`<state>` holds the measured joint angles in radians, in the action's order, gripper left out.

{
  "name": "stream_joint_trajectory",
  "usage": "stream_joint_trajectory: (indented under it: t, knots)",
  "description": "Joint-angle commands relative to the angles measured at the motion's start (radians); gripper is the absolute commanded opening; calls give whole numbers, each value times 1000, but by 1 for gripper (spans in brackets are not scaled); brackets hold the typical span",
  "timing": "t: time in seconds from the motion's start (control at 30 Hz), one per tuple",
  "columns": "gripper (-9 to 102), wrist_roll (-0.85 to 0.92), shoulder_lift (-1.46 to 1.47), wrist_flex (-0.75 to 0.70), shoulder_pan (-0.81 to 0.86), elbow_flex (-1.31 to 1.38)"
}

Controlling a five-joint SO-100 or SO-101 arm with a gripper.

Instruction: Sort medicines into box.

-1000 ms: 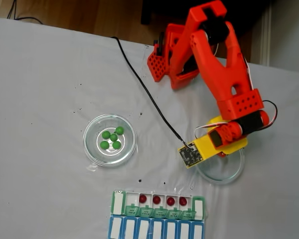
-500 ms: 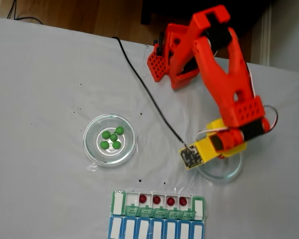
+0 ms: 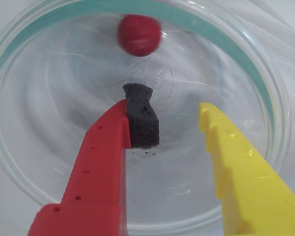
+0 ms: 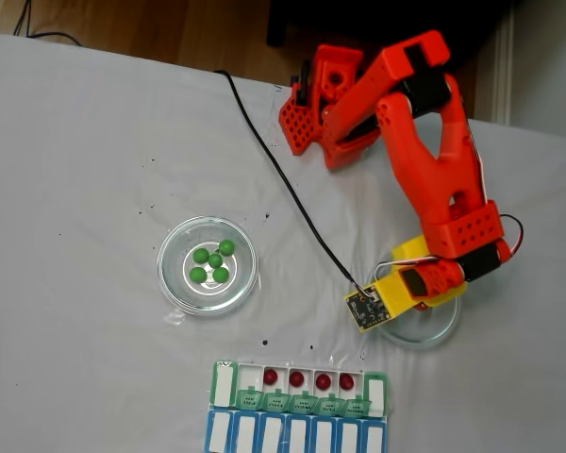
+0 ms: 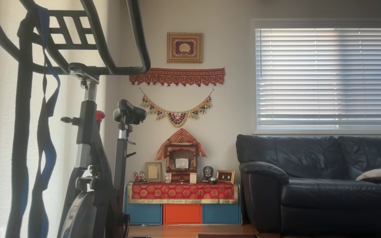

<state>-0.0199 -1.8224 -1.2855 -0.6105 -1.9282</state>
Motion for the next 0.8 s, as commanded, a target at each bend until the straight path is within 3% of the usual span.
stream_joint_trajectory:
  t: [0.0, 0.77]
  knots:
    - [17, -3, -92, -17, 5, 54]
    - [19, 15, -143, -38, 8, 52]
